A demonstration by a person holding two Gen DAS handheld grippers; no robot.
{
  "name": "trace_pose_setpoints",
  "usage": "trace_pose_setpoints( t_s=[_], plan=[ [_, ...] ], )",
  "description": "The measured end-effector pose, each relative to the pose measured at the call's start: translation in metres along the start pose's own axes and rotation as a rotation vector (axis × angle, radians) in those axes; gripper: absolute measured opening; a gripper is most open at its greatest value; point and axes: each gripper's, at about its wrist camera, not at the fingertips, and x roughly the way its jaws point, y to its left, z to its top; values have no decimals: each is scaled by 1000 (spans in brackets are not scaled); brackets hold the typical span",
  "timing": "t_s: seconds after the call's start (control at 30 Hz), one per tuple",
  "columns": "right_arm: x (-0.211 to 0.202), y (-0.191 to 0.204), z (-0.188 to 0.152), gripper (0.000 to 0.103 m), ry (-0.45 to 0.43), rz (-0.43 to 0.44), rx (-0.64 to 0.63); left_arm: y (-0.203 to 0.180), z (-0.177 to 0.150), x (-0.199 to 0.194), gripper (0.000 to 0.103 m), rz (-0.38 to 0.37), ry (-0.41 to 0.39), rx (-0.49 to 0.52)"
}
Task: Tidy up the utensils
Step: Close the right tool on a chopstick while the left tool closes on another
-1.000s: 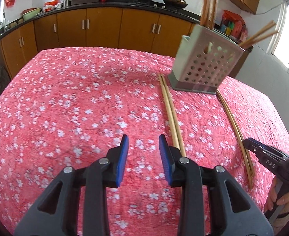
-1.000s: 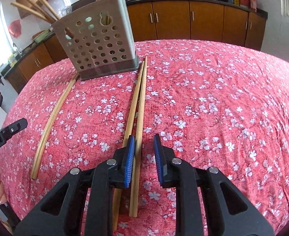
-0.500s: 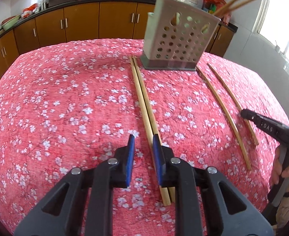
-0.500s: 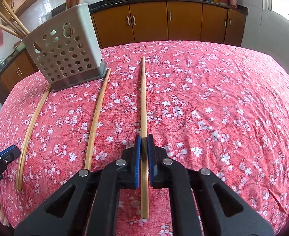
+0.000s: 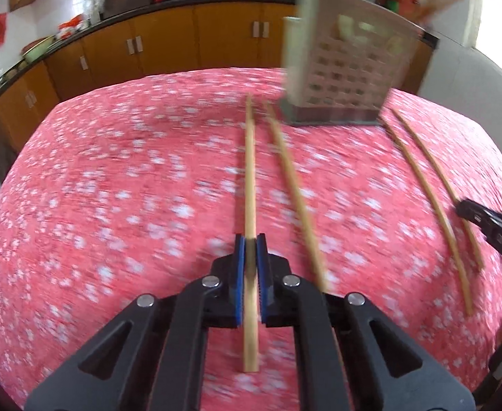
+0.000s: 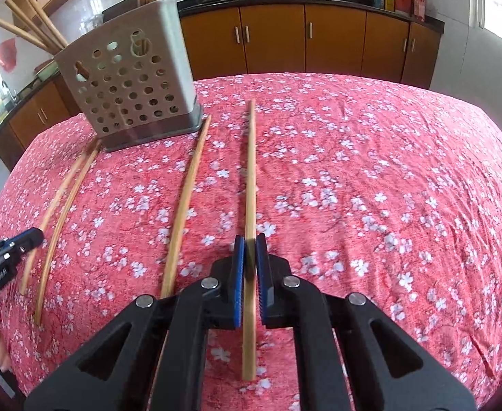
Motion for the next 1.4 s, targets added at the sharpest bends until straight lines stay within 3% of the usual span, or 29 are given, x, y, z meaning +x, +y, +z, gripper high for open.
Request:
trace_pose_setpoints(
  t_s=[0.13,0.27,0.73,1.07,1.4],
  plan=[
    [6,-15,8,8,-14,-49,31,34,8,4,8,27,-1,-63],
    [8,-24,10,8,-27,-57,48,55,7,4,9,-18,-18,-117],
    [5,-26,8,8,-29,-51,62,62,2,0,12,-46,-38,-140],
    [5,-26,9,9,-28,-61,55,50,4,4,12,0,-32,-101],
    [6,-25,9,9,-28,-65,52,48,4,7,15,-3,-33,-89]
  ],
)
